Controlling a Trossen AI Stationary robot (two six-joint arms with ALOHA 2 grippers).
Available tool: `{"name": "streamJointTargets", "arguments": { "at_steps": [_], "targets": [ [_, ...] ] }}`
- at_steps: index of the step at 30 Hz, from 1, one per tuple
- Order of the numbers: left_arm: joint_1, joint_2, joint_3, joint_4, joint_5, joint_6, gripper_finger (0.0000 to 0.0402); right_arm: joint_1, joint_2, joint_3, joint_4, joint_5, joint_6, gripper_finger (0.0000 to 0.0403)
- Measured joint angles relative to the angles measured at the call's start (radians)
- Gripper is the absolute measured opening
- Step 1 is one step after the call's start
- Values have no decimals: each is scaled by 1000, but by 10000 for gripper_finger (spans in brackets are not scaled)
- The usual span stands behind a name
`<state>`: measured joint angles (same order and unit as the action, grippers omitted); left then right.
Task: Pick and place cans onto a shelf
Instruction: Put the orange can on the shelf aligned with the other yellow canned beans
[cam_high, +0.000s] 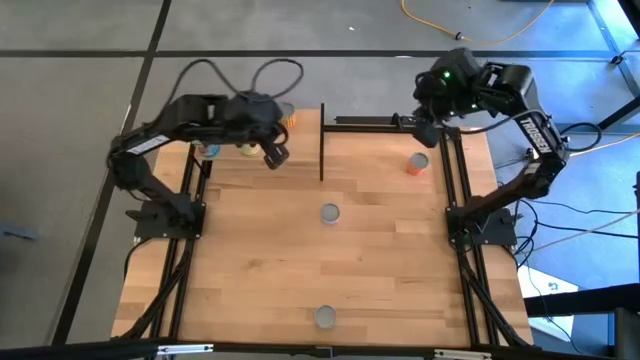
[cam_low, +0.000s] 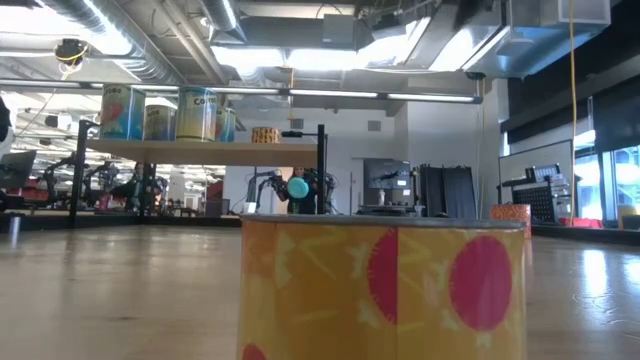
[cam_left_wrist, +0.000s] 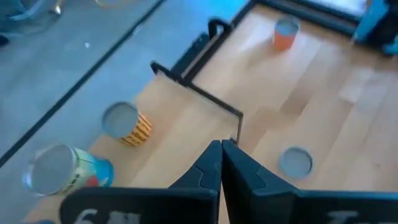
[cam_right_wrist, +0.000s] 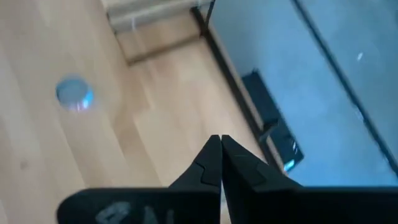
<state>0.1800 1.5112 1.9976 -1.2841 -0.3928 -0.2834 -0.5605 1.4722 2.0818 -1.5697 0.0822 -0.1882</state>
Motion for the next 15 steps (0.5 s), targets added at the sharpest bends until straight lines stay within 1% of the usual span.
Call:
{"name": "streamJointTargets", "arguments": {
  "at_steps": [5,8,12,15],
  "targets": [
    [-30,-59,0,16,-49,-3,0,-38,-85,-232,-2,-21,-49,5],
    [-33,-75,0,20,-67,-3,0,-47,-139,-355,-4,-93,-49,5],
    [-33,-88,0,22,-75,1,0,-46,-193,-481,-3,-189,9,6],
    [-33,-87,0,22,-75,3,0,-47,-215,-557,-1,-198,61,7]
  ]
}}
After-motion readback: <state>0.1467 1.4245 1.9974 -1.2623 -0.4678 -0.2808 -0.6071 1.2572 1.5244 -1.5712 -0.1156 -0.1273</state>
